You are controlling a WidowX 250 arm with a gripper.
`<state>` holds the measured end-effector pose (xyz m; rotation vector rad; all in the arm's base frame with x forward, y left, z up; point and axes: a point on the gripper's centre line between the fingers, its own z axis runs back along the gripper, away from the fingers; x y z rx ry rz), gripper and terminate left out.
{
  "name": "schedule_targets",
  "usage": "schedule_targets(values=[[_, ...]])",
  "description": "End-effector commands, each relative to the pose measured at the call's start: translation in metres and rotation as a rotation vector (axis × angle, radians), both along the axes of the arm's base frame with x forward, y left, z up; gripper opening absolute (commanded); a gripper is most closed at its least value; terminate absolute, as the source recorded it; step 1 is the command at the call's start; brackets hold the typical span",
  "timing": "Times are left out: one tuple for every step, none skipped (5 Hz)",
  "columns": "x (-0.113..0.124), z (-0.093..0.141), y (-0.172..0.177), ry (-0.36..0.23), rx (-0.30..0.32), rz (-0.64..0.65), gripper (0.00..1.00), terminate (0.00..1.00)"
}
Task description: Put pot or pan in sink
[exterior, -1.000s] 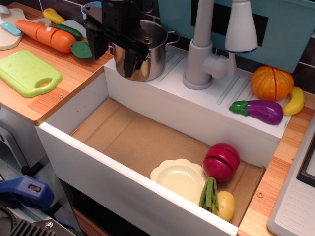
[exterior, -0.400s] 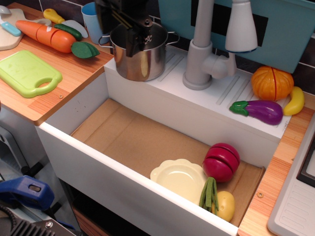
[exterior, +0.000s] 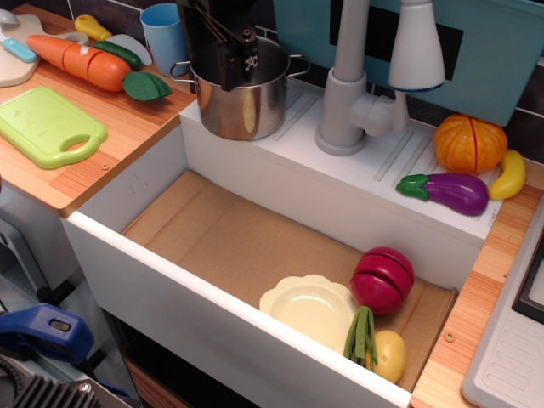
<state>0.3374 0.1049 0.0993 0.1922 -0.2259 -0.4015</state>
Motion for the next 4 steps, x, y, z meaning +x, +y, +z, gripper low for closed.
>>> schedule_targets(values=[[0.024, 0.004, 0.007, -0.066, 0.001, -0.065, 1.00, 0.00], [0.031, -0.007, 0.011, -0.068, -0.027, -0.083, 1.00, 0.00], [0.032, -0.020, 0.011, -0.060, -0.073, -0.077, 1.00, 0.00], [0.030, -0.025, 0.010, -0.060, -0.091, -0.063, 1.00, 0.00]])
